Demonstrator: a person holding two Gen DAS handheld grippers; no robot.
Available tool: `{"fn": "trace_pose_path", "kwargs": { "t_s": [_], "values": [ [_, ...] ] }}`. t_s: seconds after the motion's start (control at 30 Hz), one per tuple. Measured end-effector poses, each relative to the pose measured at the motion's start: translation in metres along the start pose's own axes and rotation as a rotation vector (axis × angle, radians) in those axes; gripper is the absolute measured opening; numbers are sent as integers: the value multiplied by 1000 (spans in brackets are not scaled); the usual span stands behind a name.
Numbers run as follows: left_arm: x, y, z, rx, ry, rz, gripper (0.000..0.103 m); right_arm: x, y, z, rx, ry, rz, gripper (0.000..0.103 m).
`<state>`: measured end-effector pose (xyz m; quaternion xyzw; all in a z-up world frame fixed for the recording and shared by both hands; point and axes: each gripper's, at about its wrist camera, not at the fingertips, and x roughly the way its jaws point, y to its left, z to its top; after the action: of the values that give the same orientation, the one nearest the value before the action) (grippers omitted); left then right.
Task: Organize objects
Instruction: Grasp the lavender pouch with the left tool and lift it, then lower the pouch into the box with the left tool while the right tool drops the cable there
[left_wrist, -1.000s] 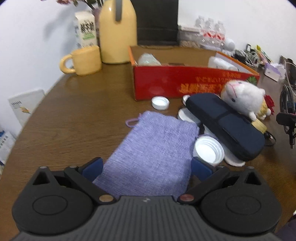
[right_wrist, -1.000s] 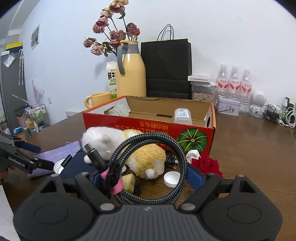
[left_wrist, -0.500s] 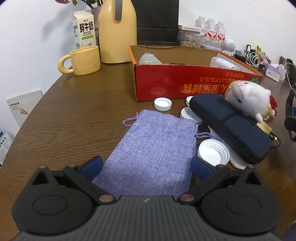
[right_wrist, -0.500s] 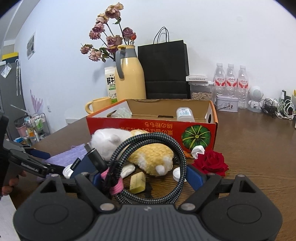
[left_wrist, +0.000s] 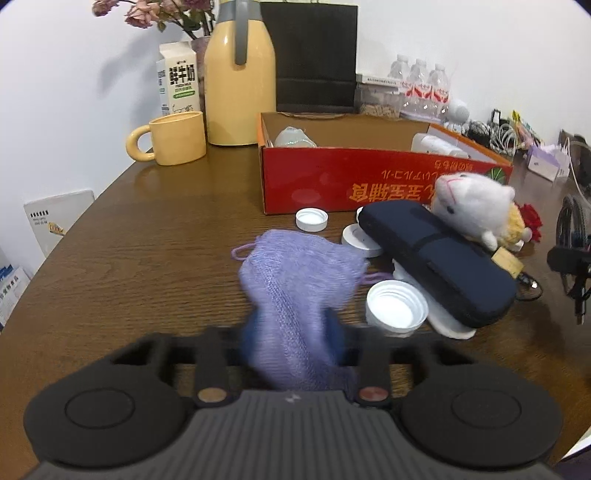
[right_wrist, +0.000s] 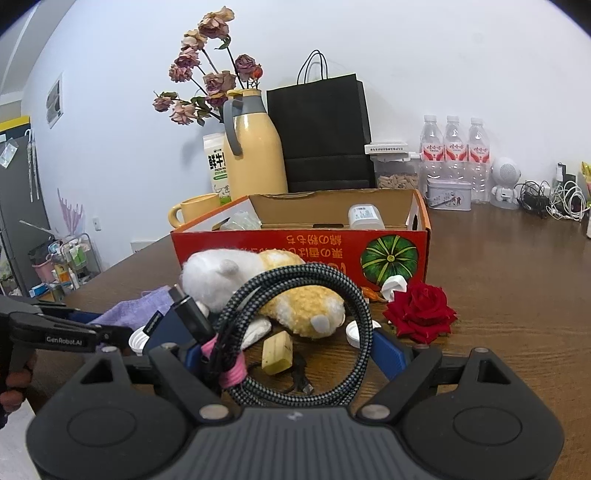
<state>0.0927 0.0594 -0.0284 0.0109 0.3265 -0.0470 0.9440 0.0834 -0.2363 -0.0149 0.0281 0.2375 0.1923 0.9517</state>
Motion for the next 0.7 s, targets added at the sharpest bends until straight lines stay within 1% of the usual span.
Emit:
{"fn": "trace_pose_path", "kwargs": {
  "t_s": [0.03, 0.1, 0.23, 0.33, 0.4, 0.53, 0.63, 0.7],
  "values": [
    [-2, 1, 0, -17, -8, -3, 14, 0, 0, -1, 1, 0, 1, 86],
    [-9, 2, -1, -44, -30, -1, 12, -1, 0, -1, 1, 0, 2, 86],
    [-23, 0, 2, -64, -88, 7, 12, -2, 1, -1, -1, -5, 2, 86],
    [-33, -2, 10, -57, -130, 13, 12, -4, 2, 2, -10, -13, 1, 86],
    [-42, -4, 20, -48, -178, 4, 12, -4, 3, 7, -22, -27, 0, 86],
    [-53, -13, 50, -30, -277, -4, 12, -1, 10, 30, -62, -80, -6, 86],
    [-55, -25, 77, -19, -346, -8, 12, 6, 17, 55, -98, -135, -7, 86],
    [-53, -34, 95, -13, -377, 4, 12, 14, 23, 75, -118, -166, -14, 86]
  ]
}}
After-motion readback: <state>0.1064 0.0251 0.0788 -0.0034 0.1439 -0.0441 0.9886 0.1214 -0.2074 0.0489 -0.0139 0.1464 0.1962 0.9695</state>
